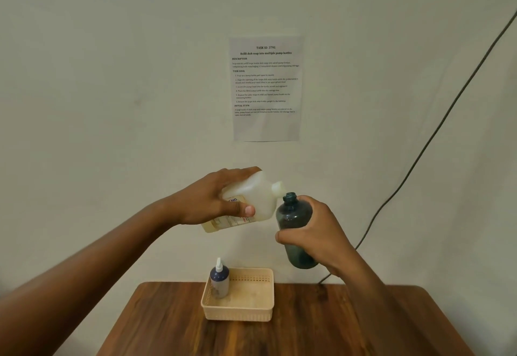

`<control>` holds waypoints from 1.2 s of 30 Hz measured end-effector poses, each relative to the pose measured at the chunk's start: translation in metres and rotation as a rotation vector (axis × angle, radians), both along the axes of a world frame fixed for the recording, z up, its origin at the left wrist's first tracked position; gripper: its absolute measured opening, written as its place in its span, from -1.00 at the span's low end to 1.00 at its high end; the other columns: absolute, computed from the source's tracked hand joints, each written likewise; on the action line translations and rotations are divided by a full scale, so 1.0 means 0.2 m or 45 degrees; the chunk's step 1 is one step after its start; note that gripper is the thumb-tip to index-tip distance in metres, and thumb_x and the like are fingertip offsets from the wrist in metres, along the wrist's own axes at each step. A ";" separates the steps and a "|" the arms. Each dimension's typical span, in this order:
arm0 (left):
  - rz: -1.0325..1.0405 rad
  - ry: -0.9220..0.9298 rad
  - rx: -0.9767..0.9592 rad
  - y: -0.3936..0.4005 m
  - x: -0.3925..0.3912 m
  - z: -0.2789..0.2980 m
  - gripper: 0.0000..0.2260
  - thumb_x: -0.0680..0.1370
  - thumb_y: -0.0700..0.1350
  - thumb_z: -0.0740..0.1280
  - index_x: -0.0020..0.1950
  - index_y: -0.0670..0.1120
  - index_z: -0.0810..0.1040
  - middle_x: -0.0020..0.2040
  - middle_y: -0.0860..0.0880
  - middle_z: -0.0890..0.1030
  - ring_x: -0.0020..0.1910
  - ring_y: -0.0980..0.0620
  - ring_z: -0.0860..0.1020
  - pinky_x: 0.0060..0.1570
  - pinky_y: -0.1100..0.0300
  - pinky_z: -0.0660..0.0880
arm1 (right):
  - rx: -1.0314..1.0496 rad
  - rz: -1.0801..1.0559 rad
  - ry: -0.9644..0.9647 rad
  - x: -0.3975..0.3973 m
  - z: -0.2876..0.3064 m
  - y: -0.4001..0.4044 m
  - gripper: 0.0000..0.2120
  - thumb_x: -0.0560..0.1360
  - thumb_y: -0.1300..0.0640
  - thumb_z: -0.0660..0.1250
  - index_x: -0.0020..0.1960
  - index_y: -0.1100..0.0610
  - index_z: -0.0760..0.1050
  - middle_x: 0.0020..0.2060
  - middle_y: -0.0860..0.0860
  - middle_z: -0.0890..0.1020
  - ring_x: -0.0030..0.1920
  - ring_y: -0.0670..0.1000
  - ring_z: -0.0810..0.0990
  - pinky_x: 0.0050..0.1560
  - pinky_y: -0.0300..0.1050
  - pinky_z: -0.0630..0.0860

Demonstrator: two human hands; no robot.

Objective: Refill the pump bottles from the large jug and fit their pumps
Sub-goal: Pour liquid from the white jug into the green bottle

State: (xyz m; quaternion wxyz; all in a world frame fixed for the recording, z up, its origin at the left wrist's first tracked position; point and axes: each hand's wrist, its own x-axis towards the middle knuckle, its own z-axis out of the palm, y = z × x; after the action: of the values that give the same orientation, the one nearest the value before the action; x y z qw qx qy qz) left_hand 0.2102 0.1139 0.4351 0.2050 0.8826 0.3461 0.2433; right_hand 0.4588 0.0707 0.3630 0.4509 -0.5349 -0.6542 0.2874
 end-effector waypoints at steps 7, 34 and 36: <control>0.000 0.056 0.012 0.03 0.00 0.03 -0.24 0.44 0.28 0.41 0.60 0.12 0.30 0.24 0.12 0.57 0.13 0.08 0.59 0.06 0.18 0.65 | 0.015 -0.011 0.011 0.00 0.01 0.01 -0.43 0.15 -0.03 0.58 0.11 -0.18 0.48 -0.04 -0.26 0.57 -0.03 -0.09 0.58 -0.21 -0.34 0.49; -0.056 0.396 0.076 0.12 0.00 0.27 -0.27 0.45 0.17 0.53 0.58 0.19 0.33 0.17 0.32 0.47 0.17 0.23 0.51 0.01 0.39 0.53 | 0.019 -0.012 -0.005 -0.01 0.01 -0.01 -0.52 0.15 -0.06 0.57 0.00 -0.23 0.46 -0.12 -0.32 0.55 -0.08 -0.15 0.59 -0.29 -0.46 0.44; -0.058 0.391 0.070 0.13 0.01 0.29 -0.31 0.48 0.10 0.55 0.56 0.19 0.35 0.10 0.47 0.47 0.14 0.38 0.48 0.02 0.49 0.49 | 0.021 -0.011 0.001 -0.01 0.01 -0.01 -0.53 0.16 -0.04 0.58 -0.01 -0.23 0.46 -0.12 -0.32 0.55 -0.08 -0.15 0.59 -0.30 -0.46 0.44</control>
State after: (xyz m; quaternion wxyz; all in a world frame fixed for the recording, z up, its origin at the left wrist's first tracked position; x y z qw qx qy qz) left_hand 0.2116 0.1392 0.4922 0.1309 0.9224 0.3463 0.1100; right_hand 0.4562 0.0684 0.3656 0.4567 -0.5339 -0.6540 0.2803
